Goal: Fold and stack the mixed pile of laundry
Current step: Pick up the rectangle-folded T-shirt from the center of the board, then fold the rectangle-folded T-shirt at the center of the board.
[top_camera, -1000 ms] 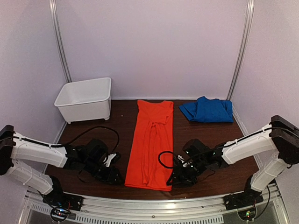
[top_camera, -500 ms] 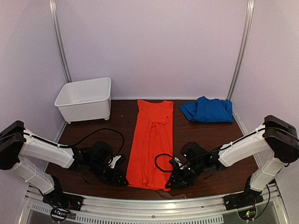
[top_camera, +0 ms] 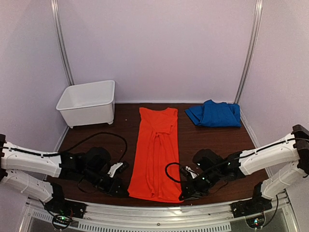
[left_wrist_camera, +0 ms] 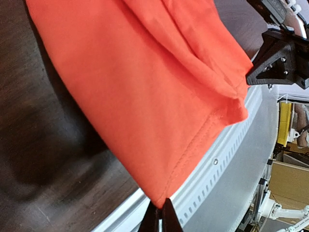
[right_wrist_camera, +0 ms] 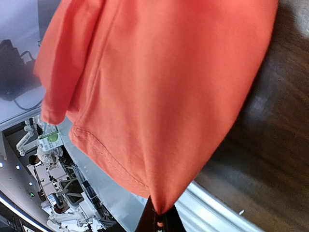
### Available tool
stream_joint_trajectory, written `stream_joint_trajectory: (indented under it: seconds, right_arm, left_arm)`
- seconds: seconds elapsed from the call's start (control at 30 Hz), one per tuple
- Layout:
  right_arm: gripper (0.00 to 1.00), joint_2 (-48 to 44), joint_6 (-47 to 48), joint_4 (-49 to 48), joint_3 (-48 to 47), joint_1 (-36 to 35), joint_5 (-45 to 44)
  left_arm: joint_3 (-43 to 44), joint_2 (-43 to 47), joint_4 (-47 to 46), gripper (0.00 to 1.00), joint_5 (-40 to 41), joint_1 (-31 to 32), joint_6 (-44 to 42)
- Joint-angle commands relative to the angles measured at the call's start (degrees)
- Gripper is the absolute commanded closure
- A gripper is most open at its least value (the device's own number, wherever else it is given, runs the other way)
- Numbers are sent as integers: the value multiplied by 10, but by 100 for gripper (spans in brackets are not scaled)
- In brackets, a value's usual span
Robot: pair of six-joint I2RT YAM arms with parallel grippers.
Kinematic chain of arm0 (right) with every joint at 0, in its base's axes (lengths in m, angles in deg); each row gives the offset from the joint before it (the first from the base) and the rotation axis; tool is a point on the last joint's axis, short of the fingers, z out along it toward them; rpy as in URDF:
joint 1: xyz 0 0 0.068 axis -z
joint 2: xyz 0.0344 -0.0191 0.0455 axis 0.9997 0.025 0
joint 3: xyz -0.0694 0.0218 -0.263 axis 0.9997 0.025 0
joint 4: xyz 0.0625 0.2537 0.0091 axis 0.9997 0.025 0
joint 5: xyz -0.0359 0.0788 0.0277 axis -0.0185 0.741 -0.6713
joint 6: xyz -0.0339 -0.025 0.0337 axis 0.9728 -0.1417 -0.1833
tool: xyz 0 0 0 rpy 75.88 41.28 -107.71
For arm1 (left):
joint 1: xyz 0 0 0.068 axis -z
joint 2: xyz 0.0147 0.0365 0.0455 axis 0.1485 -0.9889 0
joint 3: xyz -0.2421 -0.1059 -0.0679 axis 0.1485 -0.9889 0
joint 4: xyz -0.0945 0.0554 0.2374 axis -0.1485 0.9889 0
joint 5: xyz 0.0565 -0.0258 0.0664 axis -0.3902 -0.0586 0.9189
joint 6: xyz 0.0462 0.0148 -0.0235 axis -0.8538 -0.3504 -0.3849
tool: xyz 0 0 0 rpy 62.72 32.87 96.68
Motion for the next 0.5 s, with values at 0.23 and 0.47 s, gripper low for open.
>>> stream_joint_trajectory:
  seconds: [0.23,0.47]
  right_arm:
    - [100,-37,68,141,-97,42,-41]
    - [100,23,173,206,-200,158,-22]
  left_arm:
    - [97,-8,61,100,38,-5,-17]
    - [197,-107,69,100,25,-89,-85]
